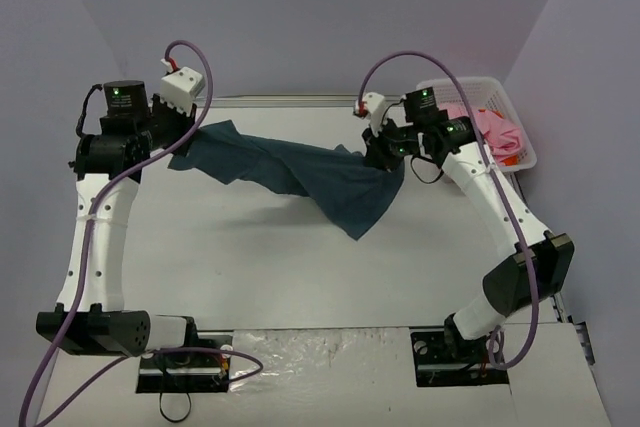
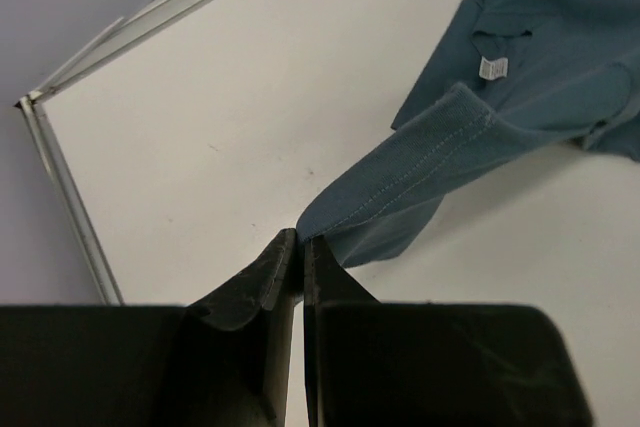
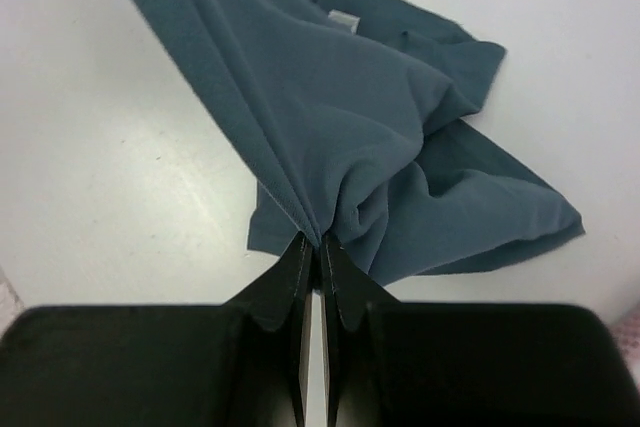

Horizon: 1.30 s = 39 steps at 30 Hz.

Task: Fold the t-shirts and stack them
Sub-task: Flatten out the tshirt

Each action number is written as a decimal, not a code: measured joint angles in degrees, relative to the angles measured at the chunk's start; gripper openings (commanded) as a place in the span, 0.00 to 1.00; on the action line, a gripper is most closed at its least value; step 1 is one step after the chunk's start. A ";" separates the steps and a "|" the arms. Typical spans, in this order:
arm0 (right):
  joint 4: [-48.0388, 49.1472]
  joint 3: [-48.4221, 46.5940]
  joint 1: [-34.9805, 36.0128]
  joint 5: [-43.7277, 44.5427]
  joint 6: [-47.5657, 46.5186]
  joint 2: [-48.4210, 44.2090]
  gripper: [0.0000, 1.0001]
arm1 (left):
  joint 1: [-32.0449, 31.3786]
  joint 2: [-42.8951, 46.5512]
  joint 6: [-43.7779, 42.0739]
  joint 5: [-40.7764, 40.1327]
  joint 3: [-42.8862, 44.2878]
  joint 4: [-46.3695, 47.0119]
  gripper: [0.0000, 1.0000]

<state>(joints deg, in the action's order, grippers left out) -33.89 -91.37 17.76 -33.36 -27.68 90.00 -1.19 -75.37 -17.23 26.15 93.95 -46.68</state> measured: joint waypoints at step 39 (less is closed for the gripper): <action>-11.61 -7.82 -0.09 3.37 -10.78 -0.35 0.74 | -2.51 1.16 11.47 -5.88 13.42 2.67 0.02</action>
<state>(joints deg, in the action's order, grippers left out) -45.50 -99.20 17.67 -30.00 -38.46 89.65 -3.70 -74.22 -5.76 20.27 107.37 -44.01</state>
